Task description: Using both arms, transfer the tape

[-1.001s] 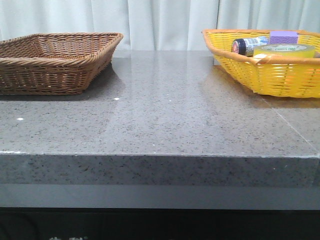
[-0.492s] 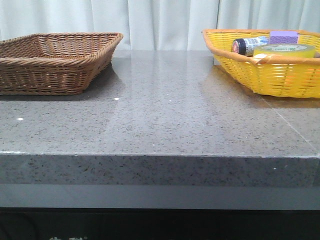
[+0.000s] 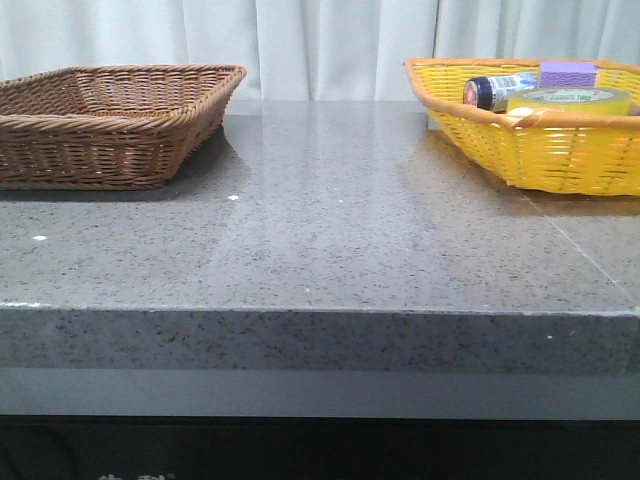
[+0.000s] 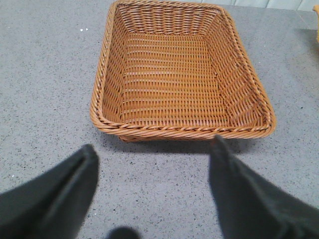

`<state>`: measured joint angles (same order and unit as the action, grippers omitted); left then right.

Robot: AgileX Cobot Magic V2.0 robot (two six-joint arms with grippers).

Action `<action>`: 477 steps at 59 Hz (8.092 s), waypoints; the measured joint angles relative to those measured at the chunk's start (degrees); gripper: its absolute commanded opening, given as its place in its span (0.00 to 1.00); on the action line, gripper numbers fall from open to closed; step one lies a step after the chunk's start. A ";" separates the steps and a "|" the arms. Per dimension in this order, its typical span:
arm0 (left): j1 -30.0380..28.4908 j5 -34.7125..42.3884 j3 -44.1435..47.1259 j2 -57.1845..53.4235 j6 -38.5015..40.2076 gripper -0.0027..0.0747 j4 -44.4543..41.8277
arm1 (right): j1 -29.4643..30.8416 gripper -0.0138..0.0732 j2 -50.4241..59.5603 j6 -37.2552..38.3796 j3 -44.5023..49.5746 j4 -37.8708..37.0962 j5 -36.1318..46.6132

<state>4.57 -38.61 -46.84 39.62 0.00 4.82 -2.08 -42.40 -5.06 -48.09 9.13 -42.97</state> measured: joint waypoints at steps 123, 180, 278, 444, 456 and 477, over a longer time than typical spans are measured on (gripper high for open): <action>26.50 2.85 0.00 0.12 0.00 0.76 0.00 | 9.07 0.41 -78.98 2.34 -68.22 0.44 -18.35; 26.50 2.87 0.00 0.12 0.00 0.76 0.00 | -5.08 0.32 -63.48 -6.66 -74.82 5.81 -27.32; 26.50 2.87 0.00 0.12 0.00 0.76 0.00 | -26.16 0.64 -70.65 -4.08 -76.07 -6.10 -28.62; 29.78 -28.37 -54.73 62.49 -50.61 0.68 11.94 | -26.16 0.64 8.64 1.47 3.36 -0.90 8.06; 31.21 -27.96 -55.05 66.91 -51.71 0.68 12.35 | -26.16 0.64 8.64 1.47 3.36 -0.90 8.06; 31.21 -24.40 -55.05 73.74 -52.85 0.67 12.35 | -26.16 0.64 8.64 1.47 3.36 -0.90 8.06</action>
<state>35.78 -63.01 -101.89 113.36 -52.85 17.17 -28.24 -33.77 -3.59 -44.73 8.23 -34.91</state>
